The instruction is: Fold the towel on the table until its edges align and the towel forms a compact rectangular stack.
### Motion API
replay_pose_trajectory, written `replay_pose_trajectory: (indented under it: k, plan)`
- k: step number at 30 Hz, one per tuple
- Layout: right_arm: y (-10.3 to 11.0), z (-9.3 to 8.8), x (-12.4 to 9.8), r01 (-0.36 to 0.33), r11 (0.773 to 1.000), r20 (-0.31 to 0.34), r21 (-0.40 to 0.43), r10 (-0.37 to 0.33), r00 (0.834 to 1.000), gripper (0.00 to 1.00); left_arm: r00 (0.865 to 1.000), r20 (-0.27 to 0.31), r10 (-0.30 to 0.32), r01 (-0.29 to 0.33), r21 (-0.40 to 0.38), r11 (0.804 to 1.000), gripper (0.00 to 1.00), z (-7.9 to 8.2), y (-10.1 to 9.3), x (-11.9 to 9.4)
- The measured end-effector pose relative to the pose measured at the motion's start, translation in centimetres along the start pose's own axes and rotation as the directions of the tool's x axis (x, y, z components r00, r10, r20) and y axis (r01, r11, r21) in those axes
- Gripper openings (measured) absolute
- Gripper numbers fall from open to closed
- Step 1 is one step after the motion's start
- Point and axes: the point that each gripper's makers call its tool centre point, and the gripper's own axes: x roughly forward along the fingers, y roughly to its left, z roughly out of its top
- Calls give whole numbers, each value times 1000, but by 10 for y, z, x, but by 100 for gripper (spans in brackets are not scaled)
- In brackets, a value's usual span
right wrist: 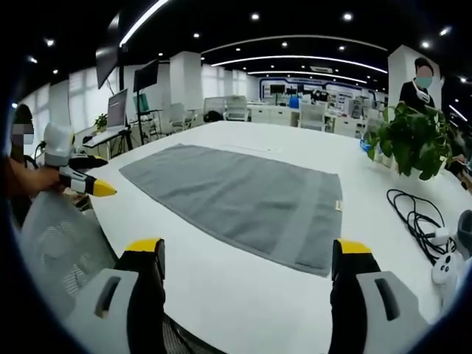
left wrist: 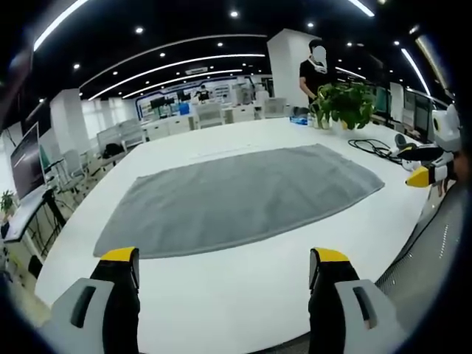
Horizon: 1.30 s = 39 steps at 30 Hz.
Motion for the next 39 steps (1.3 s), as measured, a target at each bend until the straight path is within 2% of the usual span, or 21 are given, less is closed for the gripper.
replay_pose_trajectory:
  k: [5,7,8,10,16,20,25,27,28,32,35,39]
  plan:
    - [-1,2,0,2,1000,11,12,-2,1000,95,1000,-14,-5,5,5,1000,98,-3,-1,0]
    - [1,-3,1,-9,1000,-10,9,9,1000,94,1000,-24,0,0,1,1000,98,-5,0,-1]
    - [4,-8,2,-26,999,-37,18,27,999,94,1000,-23,-1,1,-6,1000,98,-5,1,-1]
    - [4,-8,4,-34,999,-36,17,35,999,94,1000,-10,-5,4,-25,1000,99,-3,1,-1]
    - [8,-11,8,-67,997,-31,31,68,997,94,1000,-13,-5,5,1,1000,99,1,-4,-5]
    - [13,-10,7,-89,996,-24,25,90,996,95,1000,10,3,-3,-25,1000,99,5,-2,-7]
    - [18,-8,7,-143,988,-18,49,144,989,91,999,-32,-17,17,4,1000,99,-4,-5,-2]
    - [17,-7,7,-159,984,-17,84,161,987,87,999,-33,-26,26,12,1000,98,-5,-5,-2]
    - [15,-2,7,-165,980,4,114,165,986,87,999,-31,-27,28,13,1000,98,-5,-4,-1]
    - [1,4,7,-150,984,16,93,149,989,87,999,-40,-35,36,34,999,97,-6,-4,-1]
    - [-7,4,5,-152,982,21,115,151,988,87,999,1,-38,38,30,999,95,6,-6,-3]
    - [-14,10,-3,-185,979,24,86,184,983,85,998,8,-59,58,79,995,92,17,-18,-3]
